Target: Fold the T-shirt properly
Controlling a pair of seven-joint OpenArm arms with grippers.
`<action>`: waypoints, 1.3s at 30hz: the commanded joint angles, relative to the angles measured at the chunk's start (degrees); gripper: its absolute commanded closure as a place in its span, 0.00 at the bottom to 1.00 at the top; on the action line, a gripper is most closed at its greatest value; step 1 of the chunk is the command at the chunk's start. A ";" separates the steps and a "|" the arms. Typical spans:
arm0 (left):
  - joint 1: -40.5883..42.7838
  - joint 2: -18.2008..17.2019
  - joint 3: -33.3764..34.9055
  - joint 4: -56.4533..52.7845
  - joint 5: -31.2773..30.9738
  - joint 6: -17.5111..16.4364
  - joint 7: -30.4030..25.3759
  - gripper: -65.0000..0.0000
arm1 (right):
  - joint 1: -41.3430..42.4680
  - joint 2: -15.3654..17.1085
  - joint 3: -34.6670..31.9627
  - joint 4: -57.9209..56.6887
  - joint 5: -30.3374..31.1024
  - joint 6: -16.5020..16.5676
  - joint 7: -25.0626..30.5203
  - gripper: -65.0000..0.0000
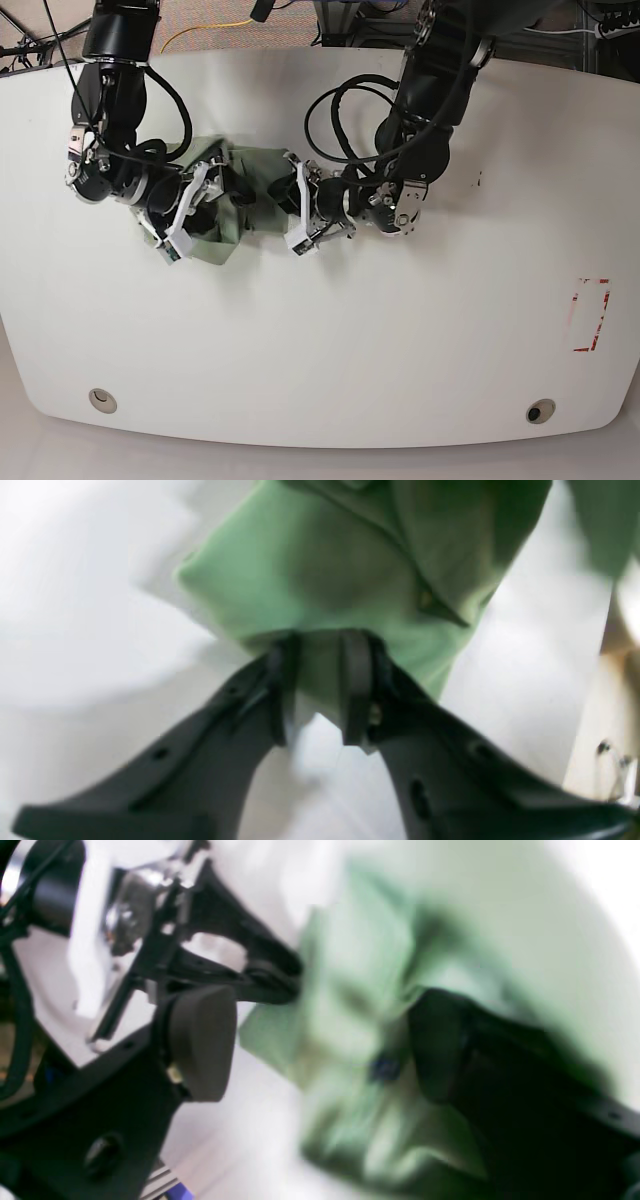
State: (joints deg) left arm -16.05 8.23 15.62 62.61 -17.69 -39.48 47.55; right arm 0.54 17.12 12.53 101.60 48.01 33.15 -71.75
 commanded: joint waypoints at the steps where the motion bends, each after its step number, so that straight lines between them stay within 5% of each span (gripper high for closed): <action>1: -0.78 0.08 -2.65 3.02 -2.66 0.41 -1.70 0.68 | 1.71 0.59 -2.56 0.86 1.18 0.13 1.64 0.20; 7: -0.69 -0.45 -7.31 8.12 -12.68 0.41 -1.79 0.63 | 2.23 0.94 -3.26 1.56 1.71 0.66 1.64 0.21; 15: -0.17 -7.13 -8.19 14.71 -21.12 0.41 -1.70 0.63 | 0.04 1.12 2.63 6.05 1.71 3.03 1.72 0.28; 18: 1.06 -10.47 -9.86 14.89 -22.00 0.41 -1.79 0.63 | -1.02 0.85 9.14 5.78 1.44 6.55 1.72 0.32; 25: 4.14 -16.98 -14.43 15.41 -22.88 0.41 -1.70 0.63 | -0.84 2.52 18.63 2.62 1.35 6.85 1.64 0.43; 32: 8.36 -22.08 -14.78 18.40 -25.25 0.41 -1.70 0.63 | 0.04 4.81 18.89 -6.61 1.18 6.85 3.66 0.69; 39: 11.88 -23.13 -14.78 21.13 -25.08 0.41 -1.70 0.63 | -0.05 4.55 17.31 -13.12 1.18 6.85 6.56 0.73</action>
State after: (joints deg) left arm -3.51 -14.48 1.02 82.56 -41.65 -38.65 47.05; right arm -0.47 20.88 31.03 88.25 48.01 39.66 -66.59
